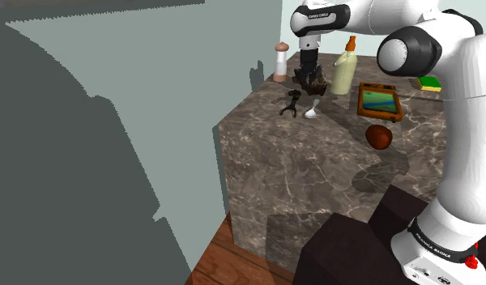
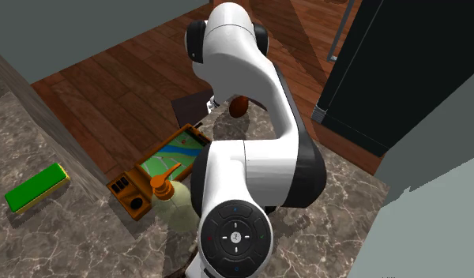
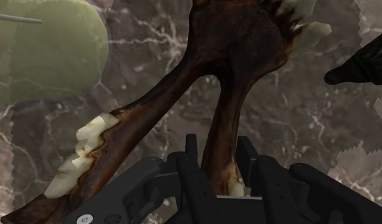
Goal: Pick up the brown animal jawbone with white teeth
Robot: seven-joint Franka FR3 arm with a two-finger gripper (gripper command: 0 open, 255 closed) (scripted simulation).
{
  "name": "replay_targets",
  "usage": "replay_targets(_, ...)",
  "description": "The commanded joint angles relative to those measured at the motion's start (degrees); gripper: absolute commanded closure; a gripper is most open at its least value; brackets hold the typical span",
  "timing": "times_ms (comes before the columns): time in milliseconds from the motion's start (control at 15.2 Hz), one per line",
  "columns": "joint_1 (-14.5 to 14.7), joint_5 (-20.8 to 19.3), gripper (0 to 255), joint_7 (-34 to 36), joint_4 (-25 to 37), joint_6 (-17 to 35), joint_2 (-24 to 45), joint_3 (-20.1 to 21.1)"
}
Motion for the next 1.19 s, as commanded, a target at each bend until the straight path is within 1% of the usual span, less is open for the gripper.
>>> replay_targets(0,-0.02,0.00,255,0.00,-0.02,0.00,0.04,-0.01)
replay_targets(132,-0.03,0.00,255,0.05,0.79,-0.74,0.10,0.00)
replay_targets(528,-0.50,0.15,255,0.13,7.50,-6.19,1.35,0.01)
replay_targets(858,-1.12,0.42,255,0.22,15.04,-11.54,3.52,0.09)
replay_targets(1056,-1.71,0.71,255,0.32,21.31,-15.52,5.80,0.20)
replay_targets(1122,-1.74,0.72,255,0.33,21.69,-15.74,5.95,0.21)
